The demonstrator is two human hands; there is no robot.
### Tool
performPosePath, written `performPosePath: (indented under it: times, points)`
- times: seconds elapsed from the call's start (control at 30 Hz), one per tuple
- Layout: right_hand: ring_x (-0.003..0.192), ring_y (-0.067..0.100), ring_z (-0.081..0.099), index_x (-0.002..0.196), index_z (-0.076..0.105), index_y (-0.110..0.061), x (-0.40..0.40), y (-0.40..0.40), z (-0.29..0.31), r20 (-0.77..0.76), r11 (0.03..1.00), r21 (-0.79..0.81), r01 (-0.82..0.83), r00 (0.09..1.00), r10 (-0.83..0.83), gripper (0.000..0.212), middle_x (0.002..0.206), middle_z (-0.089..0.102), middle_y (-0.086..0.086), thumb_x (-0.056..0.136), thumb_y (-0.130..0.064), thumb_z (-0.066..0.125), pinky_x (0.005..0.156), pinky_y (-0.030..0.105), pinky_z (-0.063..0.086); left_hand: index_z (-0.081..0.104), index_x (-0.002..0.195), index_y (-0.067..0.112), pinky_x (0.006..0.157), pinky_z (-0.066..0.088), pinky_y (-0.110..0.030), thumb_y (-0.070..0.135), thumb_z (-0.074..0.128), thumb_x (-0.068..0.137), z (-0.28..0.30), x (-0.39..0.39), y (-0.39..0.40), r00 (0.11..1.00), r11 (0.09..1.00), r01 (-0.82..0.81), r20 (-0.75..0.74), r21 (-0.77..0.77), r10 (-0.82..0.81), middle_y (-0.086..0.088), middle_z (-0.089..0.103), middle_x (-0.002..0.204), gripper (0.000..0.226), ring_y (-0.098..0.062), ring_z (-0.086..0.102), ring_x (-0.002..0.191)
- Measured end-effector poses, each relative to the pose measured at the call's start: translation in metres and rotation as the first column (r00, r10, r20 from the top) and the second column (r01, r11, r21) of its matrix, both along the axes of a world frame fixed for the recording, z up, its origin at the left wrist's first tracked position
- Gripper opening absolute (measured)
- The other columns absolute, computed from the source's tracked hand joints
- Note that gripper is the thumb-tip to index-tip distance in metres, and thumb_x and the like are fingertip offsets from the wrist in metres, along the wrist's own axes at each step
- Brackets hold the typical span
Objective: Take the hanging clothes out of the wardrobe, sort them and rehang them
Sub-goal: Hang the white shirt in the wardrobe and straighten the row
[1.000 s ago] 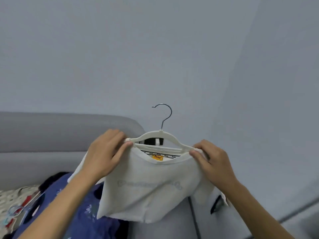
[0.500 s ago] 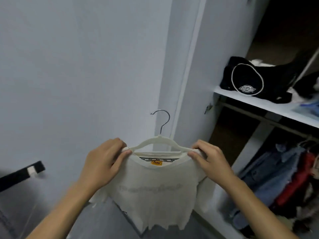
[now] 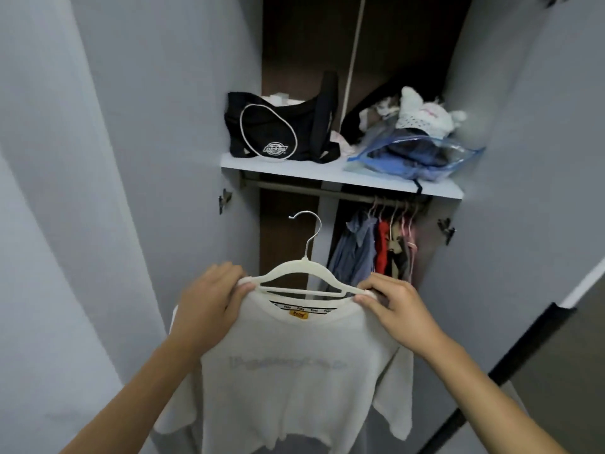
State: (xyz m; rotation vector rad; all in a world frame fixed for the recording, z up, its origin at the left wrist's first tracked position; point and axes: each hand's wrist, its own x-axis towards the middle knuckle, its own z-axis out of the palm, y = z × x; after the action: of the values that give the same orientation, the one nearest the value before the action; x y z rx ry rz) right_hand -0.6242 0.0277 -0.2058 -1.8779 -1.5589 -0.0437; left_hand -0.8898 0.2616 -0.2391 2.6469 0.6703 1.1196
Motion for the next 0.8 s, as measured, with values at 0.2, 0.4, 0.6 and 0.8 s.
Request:
performPosePath:
  times: [0.2, 0.4, 0.6, 0.8]
  points:
    - [0.082, 0.014, 0.06, 0.094, 0.065, -0.031, 0.061, -0.015, -0.015, -0.041, 0.996, -0.022, 0.087, 0.995, -0.088, 0.007, 0.091, 0.063, -0.012, 0.102, -0.033, 0.066, 0.068, 0.029, 0.045, 0.054, 0.093, 0.026, 0.065, 0.046, -0.039, 0.047, 0.042, 0.106, -0.016, 0.104, 0.025, 0.994, 0.993, 0.105, -0.01, 0.062, -0.104, 0.013, 0.045, 0.088, 0.027, -0.017, 0.045, 0.079]
    - [0.083, 0.014, 0.062, 0.096, 0.068, -0.027, 0.115, 0.003, -0.029, -0.132, 0.995, 0.011, 0.103, 0.986, -0.101, 0.007, 0.089, 0.064, -0.012, 0.102, -0.03, 0.067, 0.072, 0.034, 0.05, 0.062, 0.102, 0.023, 0.071, 0.05, -0.038, 0.048, 0.041, 0.105, -0.028, 0.182, 0.054, 0.996, 0.997, 0.067, -0.067, 0.05, -0.063, 0.01, 0.052, 0.095, 0.033, -0.014, 0.048, 0.086]
    - [0.082, 0.013, 0.061, 0.092, 0.068, -0.023, 0.162, 0.028, -0.045, -0.158, 0.97, 0.075, 0.23, 0.963, -0.216, 0.009, 0.087, 0.063, -0.012, 0.101, -0.025, 0.068, 0.07, 0.029, 0.048, 0.062, 0.124, 0.022, 0.085, 0.052, -0.037, 0.06, 0.03, 0.103, -0.043, 0.267, 0.073, 0.991, 0.997, 0.046, -0.123, -0.063, -0.054, 0.005, 0.053, 0.115, 0.054, -0.018, 0.051, 0.104]
    - [0.082, 0.01, 0.063, 0.088, 0.068, -0.024, 0.205, 0.068, -0.075, -0.234, 0.93, 0.062, 0.363, 0.911, -0.34, 0.011, 0.086, 0.066, -0.013, 0.098, -0.023, 0.071, 0.071, 0.025, 0.048, 0.048, 0.151, 0.026, 0.113, 0.041, -0.045, 0.083, 0.025, 0.09, -0.055, 0.356, 0.081, 0.977, 0.966, 0.073, -0.175, -0.249, -0.119, -0.002, 0.043, 0.152, 0.087, -0.023, 0.04, 0.139]
